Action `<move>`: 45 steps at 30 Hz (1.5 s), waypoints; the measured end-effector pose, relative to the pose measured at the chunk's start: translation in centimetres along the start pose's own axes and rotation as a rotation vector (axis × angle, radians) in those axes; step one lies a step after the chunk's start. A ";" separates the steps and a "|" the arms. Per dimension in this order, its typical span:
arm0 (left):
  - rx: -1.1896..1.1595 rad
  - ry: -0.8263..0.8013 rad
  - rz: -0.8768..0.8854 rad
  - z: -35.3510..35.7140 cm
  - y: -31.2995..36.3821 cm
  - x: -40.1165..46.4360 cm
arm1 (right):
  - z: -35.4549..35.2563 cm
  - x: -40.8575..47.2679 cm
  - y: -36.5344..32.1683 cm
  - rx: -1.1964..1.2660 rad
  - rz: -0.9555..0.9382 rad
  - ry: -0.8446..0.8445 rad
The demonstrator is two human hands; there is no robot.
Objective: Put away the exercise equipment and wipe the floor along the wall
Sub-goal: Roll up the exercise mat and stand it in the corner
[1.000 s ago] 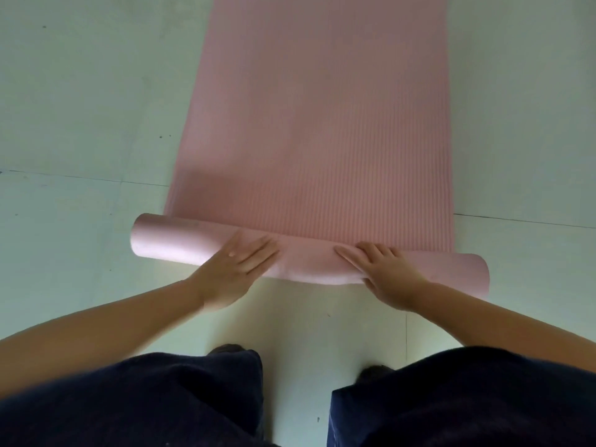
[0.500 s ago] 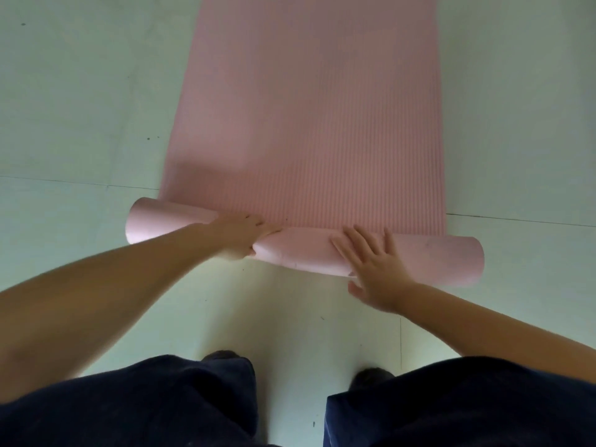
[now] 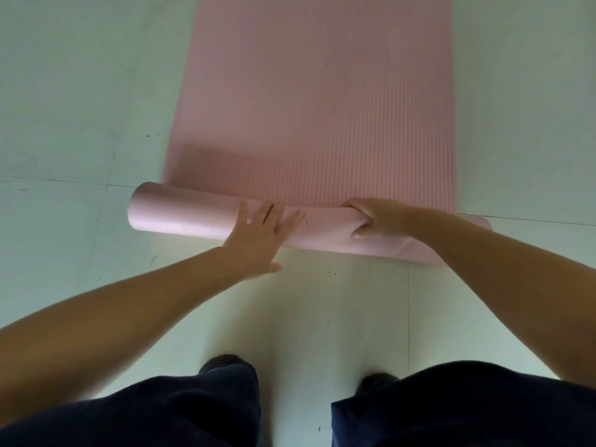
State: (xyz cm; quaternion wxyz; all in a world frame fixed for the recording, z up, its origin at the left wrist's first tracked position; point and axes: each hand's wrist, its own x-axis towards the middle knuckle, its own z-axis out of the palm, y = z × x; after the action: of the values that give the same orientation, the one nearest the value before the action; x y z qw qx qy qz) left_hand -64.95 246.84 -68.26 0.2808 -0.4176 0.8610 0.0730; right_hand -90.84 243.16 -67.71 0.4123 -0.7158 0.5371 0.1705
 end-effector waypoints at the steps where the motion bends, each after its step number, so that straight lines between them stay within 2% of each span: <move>1: 0.019 0.014 0.009 0.1 -0.4 0.6 | 0.4 0.0 0.3 -0.068 0.042 0.038; 2: 0.024 0.026 0.020 -0.1 -0.8 1.3 | 1.0 -0.3 0.6 -0.136 0.092 0.110; 4: -0.023 0.017 0.039 -0.7 -1.7 2.9 | 2.8 -1.2 0.8 -0.245 0.115 0.372; 6: -0.144 -0.066 0.056 -1.6 -2.9 4.4 | 5.1 -2.3 0.2 -0.350 -0.001 0.646; 7: -0.204 -0.113 0.065 -2.1 -3.5 5.1 | 6.3 -2.6 -0.2 -0.405 -0.056 0.698; 11: -0.332 -0.205 0.064 -3.2 -4.8 7.0 | 8.7 -2.6 -0.6 -0.588 -0.085 0.504; 16: -0.351 -0.040 0.044 -3.2 -5.3 6.5 | 5.3 -0.2 0.0 -0.613 -0.004 0.356; 21: -0.068 -0.049 0.006 -3.0 -4.1 5.4 | 2.6 1.4 -0.4 -0.584 -0.019 0.309; 27: 0.078 -0.007 -0.109 -3.0 -3.0 5.0 | 0.9 1.1 -1.3 -0.509 -0.072 0.346; 30: -0.005 -0.111 -0.120 -3.5 -2.5 4.3 | 0.0 0.2 -2.1 -0.298 -0.086 0.212; 33: -0.166 -0.314 -0.008 -4.0 -2.0 2.7 | 0.6 -1.4 -3.1 -0.107 -0.081 0.021; 37: -0.344 -0.571 0.122 -3.2 -1.0 0.4 | 2.7 -3.0 -4.0 0.037 -0.007 -0.223; 40: -0.448 -0.663 0.120 -1.9 -0.7 -0.9 | 3.6 -3.2 -4.1 0.129 0.044 -0.334; 42: -0.434 -0.597 0.124 -1.7 0.2 -2.1 | 4.2 -3.2 -4.0 0.159 0.074 -0.366; 45: -0.222 -0.218 0.181 -1.1 3.3 -4.6 | 4.5 -2.8 -3.5 0.172 0.117 -0.279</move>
State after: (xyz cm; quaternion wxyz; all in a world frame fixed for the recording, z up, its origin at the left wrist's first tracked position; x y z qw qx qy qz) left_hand -65.64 251.63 -65.21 0.3167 -0.3566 0.8462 0.2376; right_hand -87.76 248.69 -67.02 0.5320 -0.6148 0.5281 0.2451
